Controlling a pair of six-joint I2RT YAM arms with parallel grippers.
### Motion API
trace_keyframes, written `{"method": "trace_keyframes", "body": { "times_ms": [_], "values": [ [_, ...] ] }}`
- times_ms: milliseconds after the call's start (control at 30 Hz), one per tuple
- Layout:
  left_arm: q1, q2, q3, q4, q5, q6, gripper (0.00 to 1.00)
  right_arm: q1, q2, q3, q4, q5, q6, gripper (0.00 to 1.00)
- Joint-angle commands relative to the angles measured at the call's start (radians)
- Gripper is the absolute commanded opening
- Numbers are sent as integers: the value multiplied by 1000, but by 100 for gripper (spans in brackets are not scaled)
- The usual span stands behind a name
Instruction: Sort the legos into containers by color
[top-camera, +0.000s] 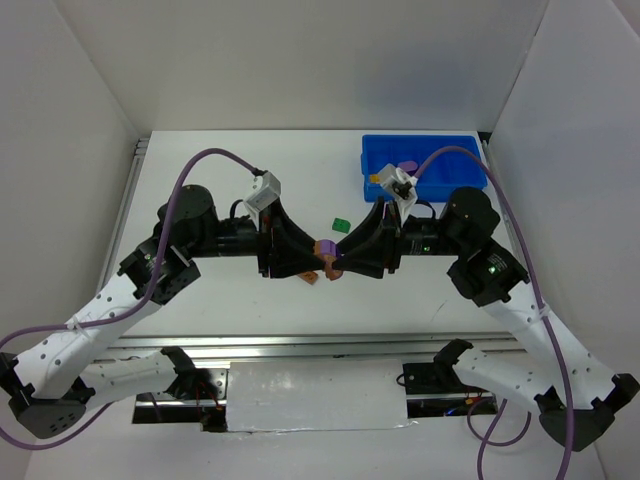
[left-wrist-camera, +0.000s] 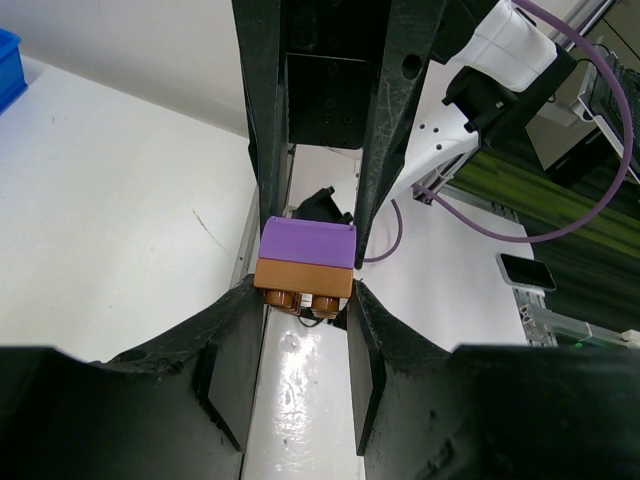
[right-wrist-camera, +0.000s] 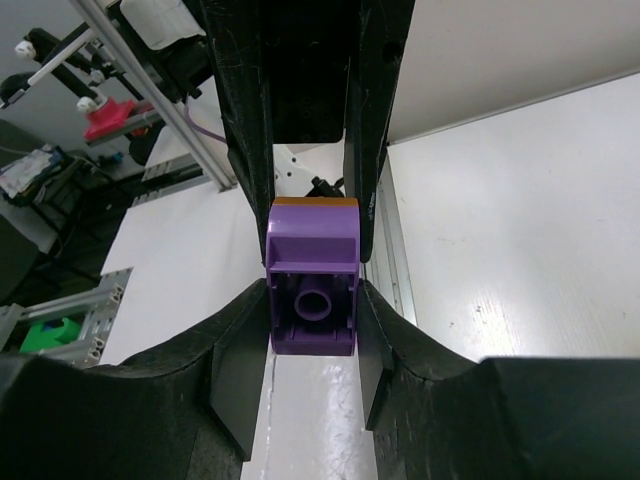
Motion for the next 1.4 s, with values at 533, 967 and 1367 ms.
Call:
{"method": "trace_keyframes", "body": {
  "times_ms": [533, 967, 1367],
  "values": [
    [-4, 5, 12, 39, 25, 29, 0, -3, 21, -15, 92, -36, 30, 49],
    [-4, -19, 12, -5, -6, 70, 0, -5, -13, 10, -27, 7, -70, 0],
    [-4, -41, -7, 2, -18, 75, 0, -73, -50, -31, 50, -43, -33, 0]
  ]
}}
